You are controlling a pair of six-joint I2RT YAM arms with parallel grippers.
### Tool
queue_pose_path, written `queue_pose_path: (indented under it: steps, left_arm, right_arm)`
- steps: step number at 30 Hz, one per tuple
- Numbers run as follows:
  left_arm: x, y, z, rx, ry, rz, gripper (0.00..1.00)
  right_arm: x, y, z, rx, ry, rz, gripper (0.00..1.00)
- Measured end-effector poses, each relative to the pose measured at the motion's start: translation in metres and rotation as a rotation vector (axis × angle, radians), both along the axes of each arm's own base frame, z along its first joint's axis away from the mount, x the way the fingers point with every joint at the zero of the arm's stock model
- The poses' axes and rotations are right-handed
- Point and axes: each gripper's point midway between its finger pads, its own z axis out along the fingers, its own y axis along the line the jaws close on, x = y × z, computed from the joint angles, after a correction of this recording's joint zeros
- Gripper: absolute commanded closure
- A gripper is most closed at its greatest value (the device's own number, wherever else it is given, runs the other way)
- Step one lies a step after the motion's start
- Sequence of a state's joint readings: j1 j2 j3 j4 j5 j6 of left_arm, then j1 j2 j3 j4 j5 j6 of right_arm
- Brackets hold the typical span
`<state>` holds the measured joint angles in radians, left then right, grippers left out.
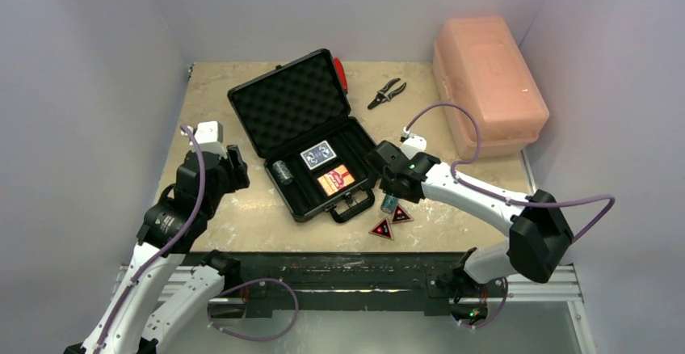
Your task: Pack up texas hold em set
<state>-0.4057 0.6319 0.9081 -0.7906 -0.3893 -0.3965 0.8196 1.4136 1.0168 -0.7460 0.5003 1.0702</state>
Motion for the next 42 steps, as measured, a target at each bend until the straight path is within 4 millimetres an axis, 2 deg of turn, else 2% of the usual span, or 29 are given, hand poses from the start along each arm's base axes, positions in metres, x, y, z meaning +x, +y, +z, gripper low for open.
queue_pose_path:
  steps: [9,16,27,34,42]
  left_arm:
    - [0.000,0.000,0.000,-0.001,-0.002,0.000,0.45]
    - [0.000,0.000,0.000,-0.001,-0.002,-0.001,0.45]
    - [0.000,0.000,0.000,0.000,0.000,-0.001,0.45]
    - [-0.001,0.000,0.000,0.000,0.001,-0.001,0.45]
    - [-0.001,0.000,0.000,0.000,0.001,-0.001,0.45]
  right_arm:
    - [-0.007,-0.013,-0.020,0.035,0.072,-0.101,0.16]
    - [-0.008,-0.013,-0.037,0.028,0.121,-0.117,0.27]
    - [-0.007,-0.014,-0.055,0.021,0.158,-0.130,0.38]
    - [-0.005,-0.014,-0.065,0.004,0.173,-0.131,0.42]
    - [-0.003,-0.012,-0.066,0.008,0.168,-0.127,0.44]
